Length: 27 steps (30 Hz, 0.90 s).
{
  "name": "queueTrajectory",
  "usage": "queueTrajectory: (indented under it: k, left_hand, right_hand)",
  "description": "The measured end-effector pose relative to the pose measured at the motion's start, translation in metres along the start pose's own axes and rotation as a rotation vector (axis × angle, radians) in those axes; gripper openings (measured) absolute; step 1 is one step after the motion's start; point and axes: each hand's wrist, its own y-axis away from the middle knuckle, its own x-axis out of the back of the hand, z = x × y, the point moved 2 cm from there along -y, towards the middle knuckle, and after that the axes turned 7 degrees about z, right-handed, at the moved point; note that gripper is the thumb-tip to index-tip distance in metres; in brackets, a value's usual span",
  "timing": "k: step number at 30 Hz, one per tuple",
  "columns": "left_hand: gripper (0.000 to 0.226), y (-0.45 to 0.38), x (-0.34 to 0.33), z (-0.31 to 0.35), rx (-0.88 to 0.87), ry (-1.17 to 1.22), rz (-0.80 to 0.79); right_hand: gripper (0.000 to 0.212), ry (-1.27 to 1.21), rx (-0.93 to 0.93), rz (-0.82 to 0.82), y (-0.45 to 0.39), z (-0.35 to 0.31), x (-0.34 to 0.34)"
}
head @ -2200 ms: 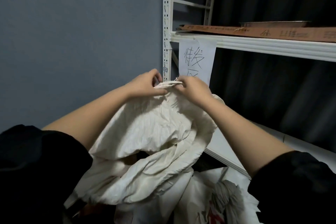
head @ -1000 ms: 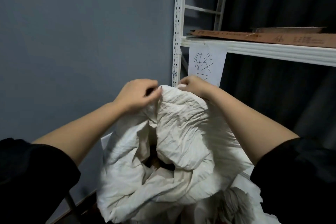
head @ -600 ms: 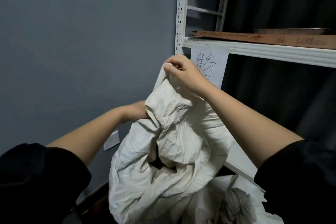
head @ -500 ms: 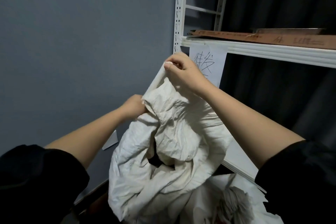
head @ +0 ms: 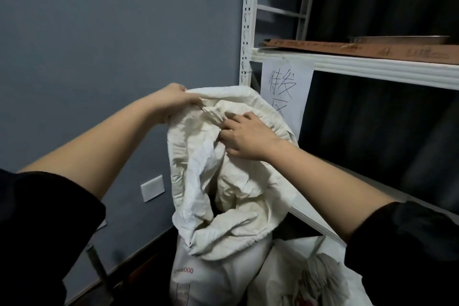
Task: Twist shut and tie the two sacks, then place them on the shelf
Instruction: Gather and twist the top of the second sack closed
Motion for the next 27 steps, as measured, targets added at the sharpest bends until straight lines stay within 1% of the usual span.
queueTrajectory:
  k: [1, 3, 4, 5, 6, 7, 8, 9, 10, 11, 12, 13, 14, 15, 16, 17, 18, 19, 20, 21, 22, 23, 25, 27]
  left_hand:
    - [0.028, 0.001, 0.004, 0.007, -0.011, 0.008, -0.047]
    - [0.018, 0.005, 0.01, 0.022, -0.071, 0.048, -0.084]
    - [0.016, 0.007, 0.012, 0.028, -0.147, 0.015, -0.043]
    - [0.015, 0.008, 0.014, 0.033, -0.281, -0.114, 0.056]
    - [0.011, 0.01, 0.014, 0.038, -0.432, -0.357, 0.205]
    - [0.007, 0.016, 0.014, 0.042, -0.57, -0.622, 0.374]
    - [0.015, 0.018, 0.012, 0.042, -0.651, -0.787, 0.483]
    - [0.02, 0.017, 0.008, 0.041, -0.668, -0.859, 0.517]
    - [0.018, 0.013, 0.005, 0.038, -0.624, -0.872, 0.499]
    - [0.014, 0.01, 0.001, 0.036, -0.558, -0.826, 0.462]
    - [0.012, 0.008, -0.001, 0.036, -0.484, -0.739, 0.401]
    - [0.017, 0.005, -0.003, 0.035, -0.429, -0.619, 0.315]
    - [0.023, 0.004, -0.006, 0.036, -0.394, -0.465, 0.208]
    - [0.027, 0.004, -0.01, 0.036, -0.381, -0.301, 0.108]
    - [0.026, 0.008, -0.013, 0.037, -0.375, -0.14, 0.017]
    - [0.024, 0.013, -0.016, 0.036, -0.376, -0.015, -0.062]
    - [0.021, 0.018, -0.017, 0.032, -0.371, 0.078, -0.127]
    - [0.022, 0.02, -0.018, 0.025, -0.362, 0.148, -0.176]
    - [0.029, 0.023, -0.019, 0.016, -0.339, 0.167, -0.217]
    - [0.043, 0.024, -0.02, 0.003, -0.302, 0.133, -0.268]
    - [0.059, 0.026, -0.022, -0.011, -0.25, 0.055, -0.339]
    - [0.07, 0.029, -0.026, -0.026, -0.188, -0.028, -0.428]
    - [0.076, 0.038, -0.035, -0.05, -0.079, -0.117, -0.585]
    - [0.07, 0.041, -0.044, -0.063, -0.046, -0.105, -0.631]
  right_hand:
    - [0.04, 0.004, -0.007, -0.047, 0.001, 0.002, -0.002]
    - [0.039, 0.01, -0.027, -0.102, 0.003, 0.003, -0.001]
    - [0.038, -0.002, -0.037, -0.106, 0.002, 0.004, 0.0]
    - [0.037, -0.033, -0.046, -0.101, 0.001, 0.005, 0.0]
    - [0.036, -0.088, -0.06, -0.082, 0.001, 0.007, 0.001]
    - [0.035, -0.171, -0.082, -0.041, 0.001, 0.007, 0.004]
    - [0.035, -0.26, -0.107, 0.045, 0.001, 0.007, 0.01]
    - [0.036, -0.327, -0.131, 0.188, 0.001, 0.007, 0.017]
    - [0.033, -0.325, -0.156, 0.367, 0.001, 0.007, 0.024]
    - [0.027, -0.261, -0.186, 0.544, 0.001, 0.006, 0.032]
    - [0.023, -0.174, -0.232, 0.668, 0.0, 0.005, 0.038]
    - [0.028, -0.112, -0.303, 0.723, -0.002, 0.006, 0.042]
    - [0.041, -0.093, -0.382, 0.694, -0.006, 0.008, 0.045]
    - [0.054, -0.102, -0.454, 0.616, -0.009, 0.011, 0.046]
    - [0.059, -0.12, -0.5, 0.5, -0.011, 0.015, 0.046]
    - [0.053, -0.13, -0.516, 0.387, -0.013, 0.019, 0.043]
    - [0.038, -0.137, -0.511, 0.344, -0.013, 0.023, 0.04]
    - [0.023, -0.169, -0.519, 0.345, -0.011, 0.027, 0.04]
    - [0.016, -0.232, -0.558, 0.364, -0.009, 0.031, 0.041]
    - [0.016, -0.298, -0.619, 0.395, -0.006, 0.037, 0.043]
    - [0.019, -0.356, -0.681, 0.407, -0.005, 0.042, 0.045]
    - [0.022, -0.402, -0.734, 0.403, -0.004, 0.047, 0.046]
    - [0.027, -0.461, -0.799, 0.383, -0.004, 0.055, 0.048]
    - [0.029, -0.499, -0.809, 0.394, -0.005, 0.057, 0.05]
